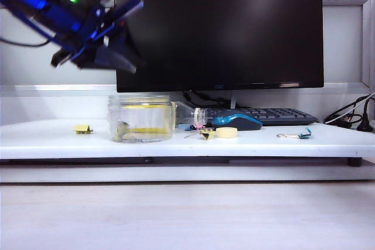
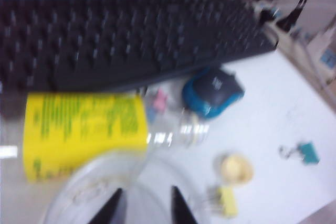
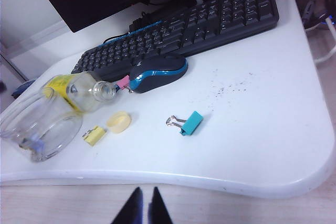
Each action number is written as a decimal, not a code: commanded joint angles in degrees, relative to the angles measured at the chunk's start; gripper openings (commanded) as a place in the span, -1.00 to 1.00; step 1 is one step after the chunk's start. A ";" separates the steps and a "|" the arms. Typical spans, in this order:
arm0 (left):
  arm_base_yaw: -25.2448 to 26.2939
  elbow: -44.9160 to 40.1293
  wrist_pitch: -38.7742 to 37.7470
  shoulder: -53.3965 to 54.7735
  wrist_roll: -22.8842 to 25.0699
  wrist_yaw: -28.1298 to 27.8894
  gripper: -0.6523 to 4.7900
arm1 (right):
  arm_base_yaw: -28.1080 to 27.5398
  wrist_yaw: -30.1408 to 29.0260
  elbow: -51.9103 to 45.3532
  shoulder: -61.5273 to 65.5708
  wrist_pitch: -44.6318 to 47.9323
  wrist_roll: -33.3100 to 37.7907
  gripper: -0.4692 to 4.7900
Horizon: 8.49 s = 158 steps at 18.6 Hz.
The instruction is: Pick up the clips with the largest number of clips of the same color on the table and place them in a round transparent plastic box.
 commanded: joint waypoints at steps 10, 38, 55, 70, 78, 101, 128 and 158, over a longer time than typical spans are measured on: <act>3.93 6.78 -16.76 0.26 9.73 -19.91 -0.24 | 0.00 -0.13 0.28 -0.11 0.24 -0.28 -0.71; 4.46 6.80 -10.38 14.34 5.73 -27.36 0.12 | 0.00 -0.11 0.26 -0.11 0.17 -0.35 -0.71; 4.79 6.80 -8.31 16.13 5.77 -26.67 -0.47 | -0.07 -0.04 0.22 -0.11 0.17 -0.63 -0.71; 4.79 7.17 -5.62 15.82 4.44 -25.44 -0.60 | -0.04 -0.07 0.22 -0.11 0.17 -1.60 -0.71; 7.32 7.17 -4.00 10.56 3.02 -24.00 -0.67 | -0.04 0.11 0.20 -0.11 0.15 -1.64 -0.71; 10.10 7.17 -8.87 11.61 -4.24 -11.34 0.29 | 0.00 -0.31 0.22 -0.11 -0.15 -1.62 -0.71; 10.10 10.84 -9.60 18.10 8.28 -10.43 0.26 | 0.00 -0.07 0.22 -0.11 -0.70 -1.64 -0.71; 10.10 11.45 -17.03 21.51 12.22 -10.69 -0.57 | -0.04 1.42 0.22 -0.11 -1.09 -1.66 -0.71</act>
